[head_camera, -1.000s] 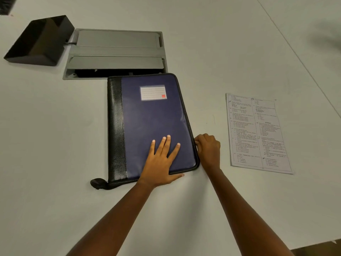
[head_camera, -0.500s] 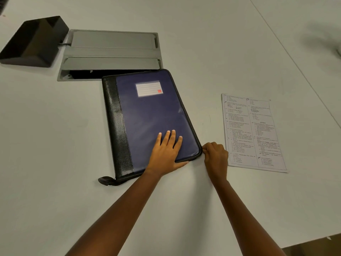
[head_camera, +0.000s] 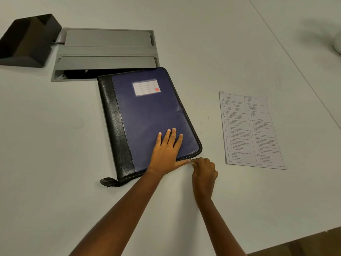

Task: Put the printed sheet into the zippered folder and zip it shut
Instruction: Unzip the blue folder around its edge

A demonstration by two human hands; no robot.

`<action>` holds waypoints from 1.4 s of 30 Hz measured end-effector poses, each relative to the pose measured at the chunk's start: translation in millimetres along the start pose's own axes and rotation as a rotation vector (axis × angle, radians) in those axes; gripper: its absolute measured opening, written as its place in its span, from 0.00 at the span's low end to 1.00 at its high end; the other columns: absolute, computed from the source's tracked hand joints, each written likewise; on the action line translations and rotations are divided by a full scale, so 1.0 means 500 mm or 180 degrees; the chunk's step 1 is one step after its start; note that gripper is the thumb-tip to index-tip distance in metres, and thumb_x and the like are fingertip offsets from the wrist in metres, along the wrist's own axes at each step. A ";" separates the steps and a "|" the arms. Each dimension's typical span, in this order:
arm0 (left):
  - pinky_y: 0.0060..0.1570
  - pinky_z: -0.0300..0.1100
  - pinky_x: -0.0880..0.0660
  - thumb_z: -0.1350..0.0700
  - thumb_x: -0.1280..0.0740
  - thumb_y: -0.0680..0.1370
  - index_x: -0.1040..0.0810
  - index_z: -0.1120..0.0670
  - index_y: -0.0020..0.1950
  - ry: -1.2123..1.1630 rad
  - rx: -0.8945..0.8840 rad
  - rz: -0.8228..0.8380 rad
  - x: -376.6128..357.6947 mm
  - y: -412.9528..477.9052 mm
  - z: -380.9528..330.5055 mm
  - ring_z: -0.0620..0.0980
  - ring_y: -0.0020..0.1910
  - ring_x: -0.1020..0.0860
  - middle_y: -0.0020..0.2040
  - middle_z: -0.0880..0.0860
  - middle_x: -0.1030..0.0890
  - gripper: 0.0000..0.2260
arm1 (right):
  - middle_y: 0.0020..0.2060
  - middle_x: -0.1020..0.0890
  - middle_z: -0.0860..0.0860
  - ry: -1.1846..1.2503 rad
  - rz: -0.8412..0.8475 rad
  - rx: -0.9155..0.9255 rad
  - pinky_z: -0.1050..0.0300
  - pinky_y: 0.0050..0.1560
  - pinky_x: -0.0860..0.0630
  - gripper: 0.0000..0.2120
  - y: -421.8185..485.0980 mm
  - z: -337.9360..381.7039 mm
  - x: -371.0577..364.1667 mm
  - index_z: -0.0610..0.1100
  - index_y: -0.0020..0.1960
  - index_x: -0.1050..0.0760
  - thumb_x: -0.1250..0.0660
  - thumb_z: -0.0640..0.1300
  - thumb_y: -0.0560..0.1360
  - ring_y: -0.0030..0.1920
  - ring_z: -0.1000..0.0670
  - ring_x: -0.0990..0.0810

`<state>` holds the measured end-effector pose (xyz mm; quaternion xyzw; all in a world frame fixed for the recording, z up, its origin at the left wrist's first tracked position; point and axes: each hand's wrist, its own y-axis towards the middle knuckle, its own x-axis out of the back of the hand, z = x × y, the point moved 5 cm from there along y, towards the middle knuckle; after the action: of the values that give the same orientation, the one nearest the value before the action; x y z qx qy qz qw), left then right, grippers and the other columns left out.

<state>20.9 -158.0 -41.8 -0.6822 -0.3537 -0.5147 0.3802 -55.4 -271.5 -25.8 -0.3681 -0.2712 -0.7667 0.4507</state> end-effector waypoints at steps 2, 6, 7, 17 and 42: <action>0.73 0.57 0.60 0.30 0.47 0.72 0.55 0.51 0.76 -0.0136 0.0011 -0.0026 0.001 -0.012 0.010 0.56 0.77 0.55 0.78 0.56 0.53 0.40 | 0.41 0.18 0.39 -0.0093 -0.0014 0.0045 0.47 0.45 0.29 0.03 0.001 0.002 0.002 0.37 0.44 0.22 0.34 0.35 0.72 0.43 0.40 0.22; 0.72 0.57 0.61 0.27 0.50 0.69 0.50 0.49 0.75 -0.0339 0.0134 -0.0230 0.021 -0.057 0.078 0.58 0.77 0.53 0.78 0.54 0.50 0.41 | 0.42 0.17 0.40 -0.0077 -0.0077 0.0017 0.46 0.46 0.29 0.04 -0.003 0.004 0.003 0.37 0.46 0.22 0.34 0.35 0.72 0.43 0.41 0.22; 0.72 0.58 0.61 0.25 0.55 0.68 0.49 0.48 0.75 -0.0319 0.0177 -0.0247 0.029 -0.071 0.103 0.58 0.76 0.52 0.78 0.54 0.49 0.42 | 0.42 0.17 0.40 -0.0092 -0.0098 0.0023 0.46 0.46 0.28 0.04 -0.006 0.004 0.003 0.37 0.46 0.22 0.34 0.35 0.72 0.43 0.41 0.22; 0.70 0.65 0.60 0.20 0.66 0.56 0.64 0.46 0.73 -0.0015 0.0196 0.0249 0.027 -0.174 0.215 0.54 0.72 0.68 0.77 0.53 0.61 0.51 | 0.43 0.17 0.39 0.0065 -0.0224 -0.0046 0.45 0.48 0.28 0.05 -0.026 0.011 -0.008 0.36 0.48 0.23 0.34 0.35 0.72 0.44 0.40 0.22; 0.68 0.69 0.60 0.22 0.54 0.59 0.53 0.45 0.75 -0.0352 0.0081 0.0197 0.034 -0.165 0.218 0.57 0.76 0.60 0.78 0.54 0.57 0.49 | 0.39 0.18 0.39 -0.0006 0.0115 0.0280 0.49 0.42 0.27 0.03 -0.092 0.100 -0.040 0.36 0.44 0.23 0.35 0.35 0.72 0.40 0.41 0.22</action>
<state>-0.4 -21.9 -32.1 -0.7153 -0.3594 -0.4598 0.3845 -74.0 -203.6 -16.8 -0.3535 -0.2984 -0.7454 0.4800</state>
